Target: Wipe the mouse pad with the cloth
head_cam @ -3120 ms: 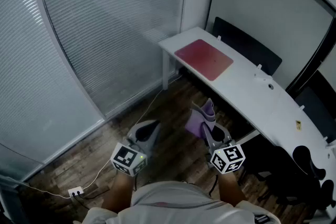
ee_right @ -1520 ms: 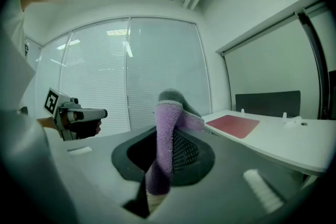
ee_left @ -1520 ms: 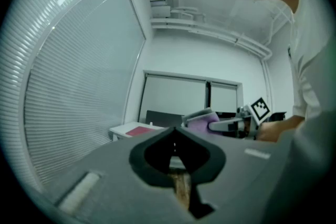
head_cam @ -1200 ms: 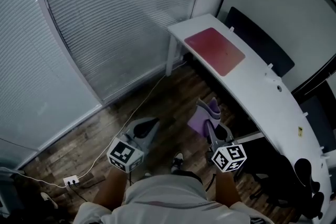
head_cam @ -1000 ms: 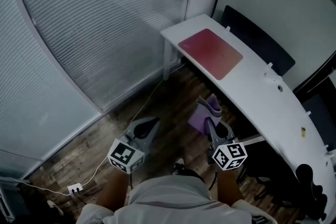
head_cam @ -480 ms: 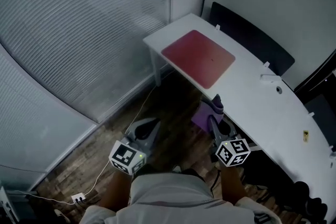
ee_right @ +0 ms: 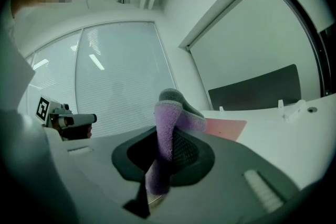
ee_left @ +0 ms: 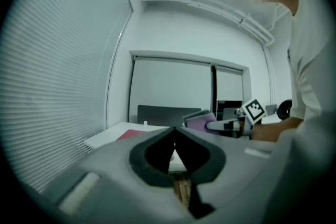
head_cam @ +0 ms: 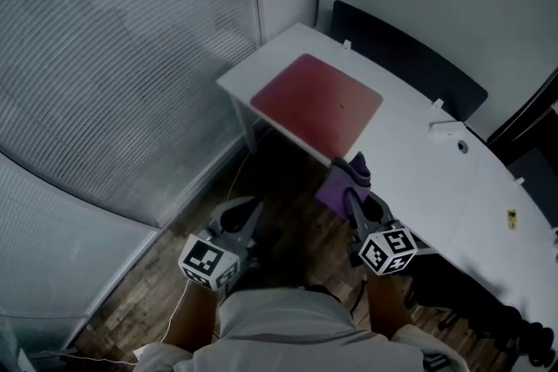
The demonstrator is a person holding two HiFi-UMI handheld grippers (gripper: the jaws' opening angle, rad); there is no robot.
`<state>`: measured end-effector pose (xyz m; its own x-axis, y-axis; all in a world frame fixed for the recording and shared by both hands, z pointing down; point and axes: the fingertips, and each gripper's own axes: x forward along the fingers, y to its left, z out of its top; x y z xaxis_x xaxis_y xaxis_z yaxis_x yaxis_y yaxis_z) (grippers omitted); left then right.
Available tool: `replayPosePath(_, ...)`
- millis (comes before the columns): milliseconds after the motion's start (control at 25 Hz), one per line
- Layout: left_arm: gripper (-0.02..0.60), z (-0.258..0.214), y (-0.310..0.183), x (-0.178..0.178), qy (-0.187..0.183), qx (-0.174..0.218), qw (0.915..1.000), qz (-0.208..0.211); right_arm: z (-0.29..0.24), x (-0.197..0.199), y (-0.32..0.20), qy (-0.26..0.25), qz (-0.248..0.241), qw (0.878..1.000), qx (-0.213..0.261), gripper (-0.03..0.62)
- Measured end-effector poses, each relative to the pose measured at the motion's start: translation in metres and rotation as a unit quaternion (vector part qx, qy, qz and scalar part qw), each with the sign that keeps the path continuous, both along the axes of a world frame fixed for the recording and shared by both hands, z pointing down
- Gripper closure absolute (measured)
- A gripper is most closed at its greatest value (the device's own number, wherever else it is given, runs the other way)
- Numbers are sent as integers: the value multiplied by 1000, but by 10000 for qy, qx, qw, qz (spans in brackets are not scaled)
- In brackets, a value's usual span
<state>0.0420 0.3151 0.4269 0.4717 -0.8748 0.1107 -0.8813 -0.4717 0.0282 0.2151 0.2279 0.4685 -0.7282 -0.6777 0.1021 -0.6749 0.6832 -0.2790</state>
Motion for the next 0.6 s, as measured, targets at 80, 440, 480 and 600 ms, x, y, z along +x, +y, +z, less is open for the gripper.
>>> replayPosePath(80, 579, -2, -23, -11, 68, -32, 9999, 155, -1, -7, -15, 71, 189, 9998, -69, 546)
replayPosePath(440, 578, -21, -125, -108, 370, 106, 9969, 682, -35, -91, -87, 317, 715, 9969, 56, 546)
replayPosePath(480, 578, -21, -131, -118, 360, 125, 9967, 723, -36, -99, -93, 305, 779, 9965, 66, 546)
replayPosePath(600, 579, -18, -151, -154, 369, 102, 9968, 704, -34, -129, -108, 360, 850, 9957, 62, 546)
